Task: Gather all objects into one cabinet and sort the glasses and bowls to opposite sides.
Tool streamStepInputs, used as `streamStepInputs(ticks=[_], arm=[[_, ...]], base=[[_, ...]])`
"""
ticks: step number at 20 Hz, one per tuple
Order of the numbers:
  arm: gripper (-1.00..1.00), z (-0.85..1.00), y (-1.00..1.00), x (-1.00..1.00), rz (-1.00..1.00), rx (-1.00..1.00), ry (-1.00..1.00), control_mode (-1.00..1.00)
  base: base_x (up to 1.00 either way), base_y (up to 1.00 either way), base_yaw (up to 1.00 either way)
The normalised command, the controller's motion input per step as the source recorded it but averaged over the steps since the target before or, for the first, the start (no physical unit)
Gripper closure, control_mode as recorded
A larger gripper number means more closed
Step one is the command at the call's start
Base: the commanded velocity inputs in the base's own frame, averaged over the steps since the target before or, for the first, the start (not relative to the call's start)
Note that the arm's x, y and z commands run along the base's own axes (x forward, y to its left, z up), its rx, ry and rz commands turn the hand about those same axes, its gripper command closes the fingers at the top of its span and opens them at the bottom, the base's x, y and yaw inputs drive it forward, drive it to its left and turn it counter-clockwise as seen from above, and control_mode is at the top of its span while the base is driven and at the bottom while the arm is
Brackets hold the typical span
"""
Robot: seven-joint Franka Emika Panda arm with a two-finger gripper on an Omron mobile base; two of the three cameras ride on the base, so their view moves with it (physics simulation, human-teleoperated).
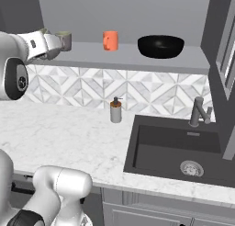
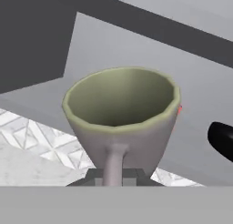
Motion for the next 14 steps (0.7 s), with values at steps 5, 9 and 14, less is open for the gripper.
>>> streamStepInputs(ticks=[5,9,14], arm=[[1.0,0.24,0.86,0.83,0.01,0.03,-0.02,-1.0],[1.0,-0.11,0.32,1.0,0.17,0.12,0.04,-1.0],[1.0,-0.33,0.0,1.0,0.26,0.1,0.14,-1.0]], base=[[0.0,0.0,0.0],[0.0,0.0,0.0],[0.0,0.0,0.0]])
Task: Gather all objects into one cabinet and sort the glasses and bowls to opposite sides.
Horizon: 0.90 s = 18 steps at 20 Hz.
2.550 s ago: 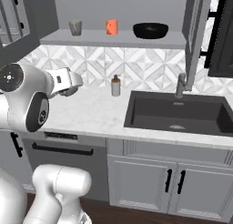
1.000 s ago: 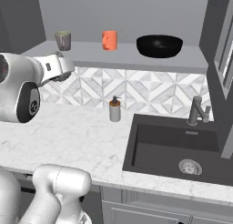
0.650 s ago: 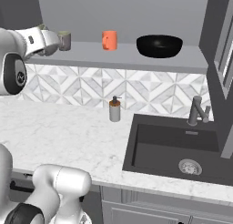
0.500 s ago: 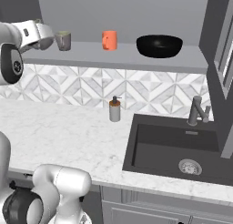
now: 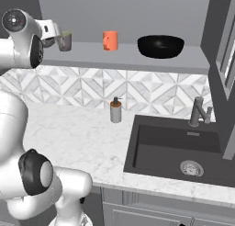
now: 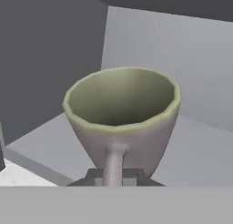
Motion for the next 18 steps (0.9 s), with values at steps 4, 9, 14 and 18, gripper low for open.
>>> streamStepInputs(ticks=[4,9,14,18], arm=[[1.0,-0.25,0.08,0.61,0.07,0.01,0.04,-1.0],[1.0,-0.11,0.4,0.16,0.0,0.0,0.03,-1.0],[1.0,-0.14,0.19,0.22,0.0,0.02,0.06,-1.0],[1.0,-0.3,0.09,0.43,0.0,0.06,0.1,-1.0]], base=[[0.0,0.0,0.0],[0.0,0.0,0.0],[0.0,0.0,0.0],[0.0,0.0,0.0]])
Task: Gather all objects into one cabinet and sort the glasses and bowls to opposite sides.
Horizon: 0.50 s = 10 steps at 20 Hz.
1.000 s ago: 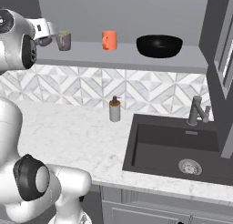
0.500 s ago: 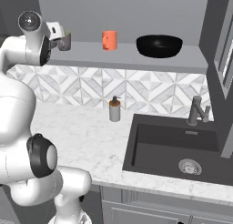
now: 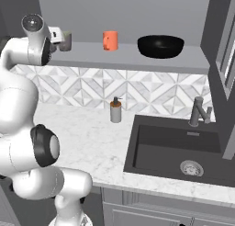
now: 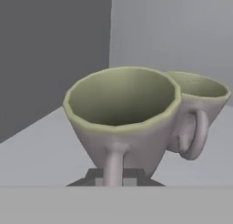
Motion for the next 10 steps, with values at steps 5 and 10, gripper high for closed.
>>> streamStepInputs(ticks=[5,10], arm=[[1.0,-0.24,0.27,0.36,0.0,0.05,0.04,-1.0],[1.0,-0.1,0.31,0.38,0.0,0.01,0.0,-1.0]], base=[[0.0,0.0,0.0],[0.0,0.0,0.0]])
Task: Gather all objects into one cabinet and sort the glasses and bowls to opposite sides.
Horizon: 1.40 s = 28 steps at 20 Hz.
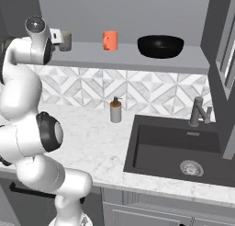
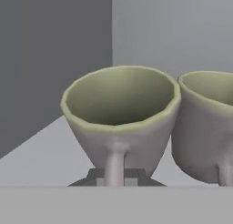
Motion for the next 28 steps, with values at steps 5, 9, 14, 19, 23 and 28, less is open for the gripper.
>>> streamStepInputs(ticks=[5,9,14,19,23,28], arm=[[-1.0,-0.15,0.26,0.32,0.0,0.0,0.0,-1.0],[-1.0,-0.06,0.06,0.14,0.0,0.01,0.0,-1.0],[-1.0,0.02,-0.04,-0.01,0.0,0.05,0.0,-1.0],[-1.0,0.24,-0.29,-0.26,-0.03,0.05,0.0,-1.0],[-1.0,0.13,-0.54,-0.62,-0.07,0.02,0.0,-1.0],[-1.0,0.0,-0.78,-0.85,-0.09,0.0,0.0,-1.0]], base=[[0.0,0.0,0.0],[0.0,0.0,0.0],[0.0,0.0,0.0],[0.0,0.0,0.0],[0.0,0.0,0.0],[0.0,0.0,0.0]])
